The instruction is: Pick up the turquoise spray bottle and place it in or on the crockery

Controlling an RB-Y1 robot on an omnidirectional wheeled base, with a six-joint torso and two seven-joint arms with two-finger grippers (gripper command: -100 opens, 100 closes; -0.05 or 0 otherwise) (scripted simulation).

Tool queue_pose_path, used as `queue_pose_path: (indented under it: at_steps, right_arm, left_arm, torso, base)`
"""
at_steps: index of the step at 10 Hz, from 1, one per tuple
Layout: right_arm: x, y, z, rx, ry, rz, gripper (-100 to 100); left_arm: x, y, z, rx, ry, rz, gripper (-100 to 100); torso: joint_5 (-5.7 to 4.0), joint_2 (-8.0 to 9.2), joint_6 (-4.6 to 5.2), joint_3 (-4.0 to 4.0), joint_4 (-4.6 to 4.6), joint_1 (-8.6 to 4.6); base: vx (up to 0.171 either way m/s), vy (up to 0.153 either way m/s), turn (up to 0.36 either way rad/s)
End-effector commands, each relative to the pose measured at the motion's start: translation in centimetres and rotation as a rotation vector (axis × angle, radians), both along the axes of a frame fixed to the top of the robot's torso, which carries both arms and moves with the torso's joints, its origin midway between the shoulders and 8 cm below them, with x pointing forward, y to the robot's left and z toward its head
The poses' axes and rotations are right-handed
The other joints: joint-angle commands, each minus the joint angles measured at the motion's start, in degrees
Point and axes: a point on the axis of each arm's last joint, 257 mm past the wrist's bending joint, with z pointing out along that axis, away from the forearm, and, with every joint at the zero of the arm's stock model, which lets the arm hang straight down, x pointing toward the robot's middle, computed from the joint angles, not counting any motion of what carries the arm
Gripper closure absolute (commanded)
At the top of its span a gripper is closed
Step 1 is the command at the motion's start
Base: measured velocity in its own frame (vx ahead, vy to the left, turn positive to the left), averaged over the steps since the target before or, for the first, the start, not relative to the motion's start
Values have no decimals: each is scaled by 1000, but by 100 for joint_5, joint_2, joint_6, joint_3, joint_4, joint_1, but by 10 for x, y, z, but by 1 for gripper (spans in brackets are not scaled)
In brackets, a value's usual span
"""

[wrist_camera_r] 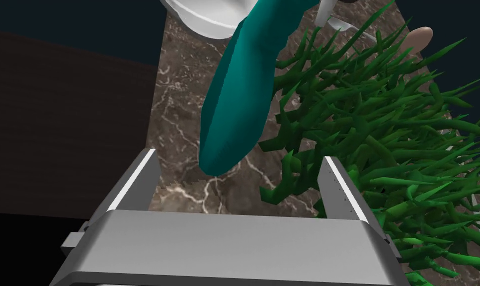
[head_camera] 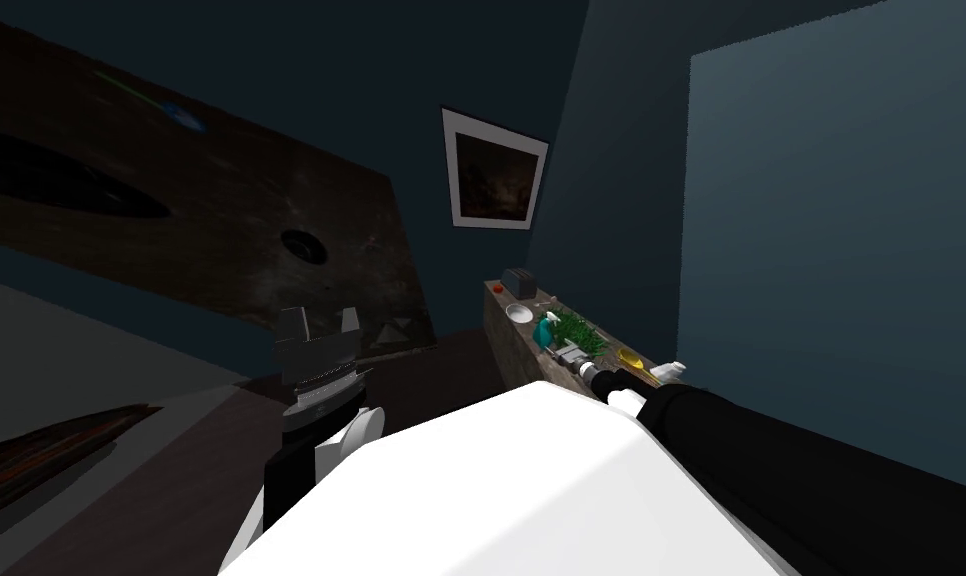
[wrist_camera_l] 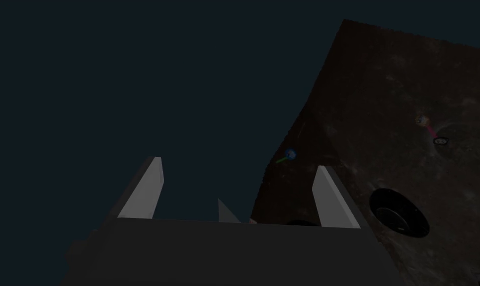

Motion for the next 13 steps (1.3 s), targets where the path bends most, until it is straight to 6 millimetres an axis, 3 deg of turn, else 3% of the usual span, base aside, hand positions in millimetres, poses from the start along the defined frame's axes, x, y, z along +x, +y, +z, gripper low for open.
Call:
queue_pose_path:
  at_steps: [1, 11, 12, 13]
  right_arm:
    - [-4, 5, 2, 61, 1, -7, -100]
    - [-16, 29, 19, 280, -13, -19, -100]
    - [-16, 29, 19, 283, -12, -18, 0]
    - [-16, 29, 19, 283, -12, -18, -100]
  left_arm:
    - [0, 0, 0, 0, 0, 0, 0]
    - [0, 0, 0, 0, 0, 0, 0]
    - [0, 0, 0, 0, 0, 0, 0]
    - [0, 0, 0, 0, 0, 0, 0]
  torso:
    - [0, 0, 0, 0, 0, 0]
    - [0, -9, -1, -5, -2, 0]
    - [2, -1, 0, -1, -1, 11]
    - [4, 7, 0, 4, 1, 19]
  base:
    - [49, -37, 75]
    - [48, -46, 71]
    - [5, -5, 0]
    - [0, 0, 0]
